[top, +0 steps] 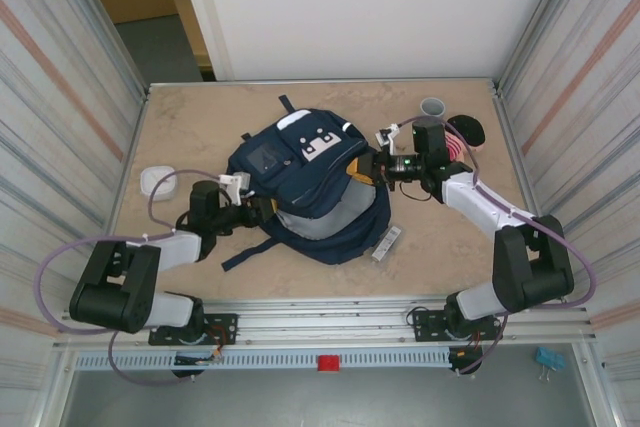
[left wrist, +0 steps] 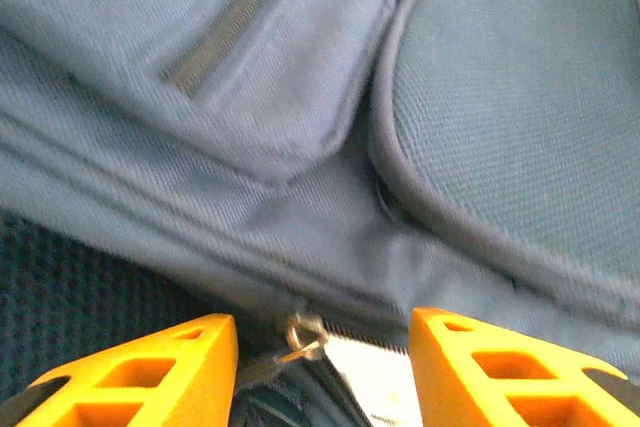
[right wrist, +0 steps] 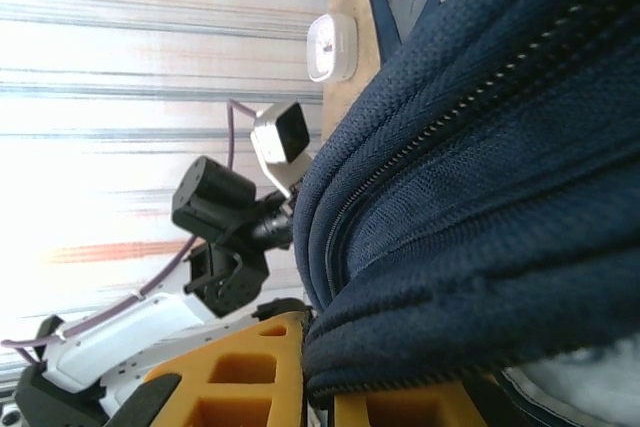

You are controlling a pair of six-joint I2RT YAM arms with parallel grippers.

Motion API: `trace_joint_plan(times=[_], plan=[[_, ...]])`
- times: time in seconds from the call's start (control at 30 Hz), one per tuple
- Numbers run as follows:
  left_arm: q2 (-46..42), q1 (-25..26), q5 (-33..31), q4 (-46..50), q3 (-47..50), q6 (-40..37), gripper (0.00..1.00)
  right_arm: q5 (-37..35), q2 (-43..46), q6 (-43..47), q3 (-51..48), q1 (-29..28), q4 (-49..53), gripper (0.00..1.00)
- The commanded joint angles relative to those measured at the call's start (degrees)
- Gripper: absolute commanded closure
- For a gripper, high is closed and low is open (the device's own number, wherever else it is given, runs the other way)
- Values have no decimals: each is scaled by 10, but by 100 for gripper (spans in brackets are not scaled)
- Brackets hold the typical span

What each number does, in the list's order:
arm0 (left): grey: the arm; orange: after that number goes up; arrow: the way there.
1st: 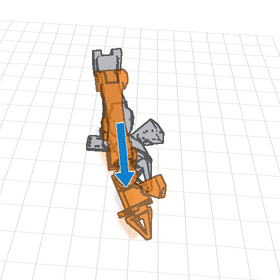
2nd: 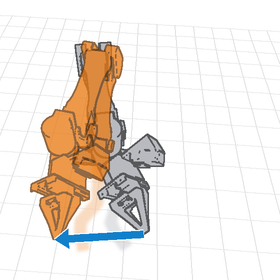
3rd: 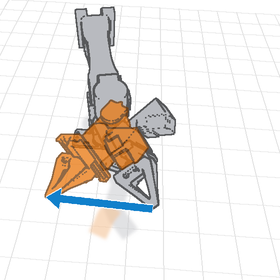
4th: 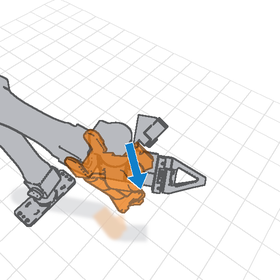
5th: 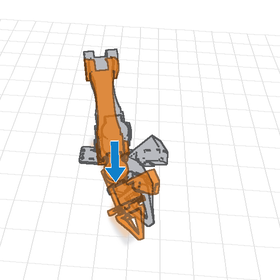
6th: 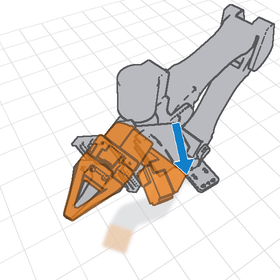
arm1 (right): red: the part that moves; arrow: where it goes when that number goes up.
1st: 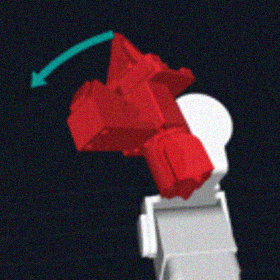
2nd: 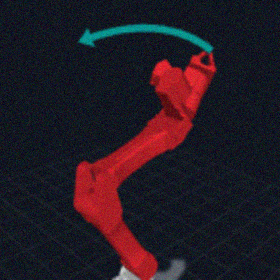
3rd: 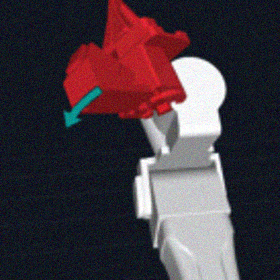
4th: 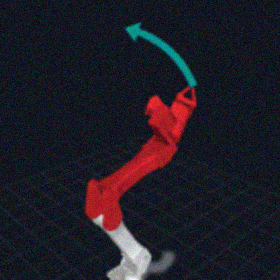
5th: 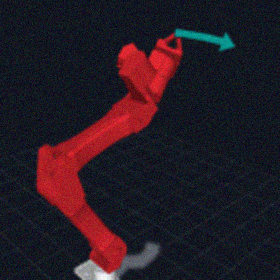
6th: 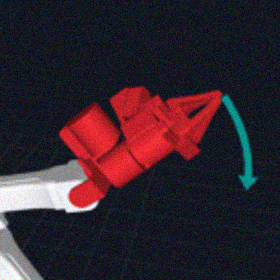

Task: Pack the student bag

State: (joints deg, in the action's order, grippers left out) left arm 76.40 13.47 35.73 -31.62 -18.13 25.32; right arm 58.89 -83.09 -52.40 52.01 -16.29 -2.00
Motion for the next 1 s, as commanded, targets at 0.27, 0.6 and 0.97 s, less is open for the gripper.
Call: trace_joint_plan(times=[0.27,0.6,0.97], plan=[[-39,28,-36,37,16,-52,61,27,-15,20,38,18,-5,89],[-30,34,-123,32,12,-97,44,31,-7,30,41,18,12,88],[32,60,-146,23,-25,-162,68,36,-5,32,51,18,14,88]])
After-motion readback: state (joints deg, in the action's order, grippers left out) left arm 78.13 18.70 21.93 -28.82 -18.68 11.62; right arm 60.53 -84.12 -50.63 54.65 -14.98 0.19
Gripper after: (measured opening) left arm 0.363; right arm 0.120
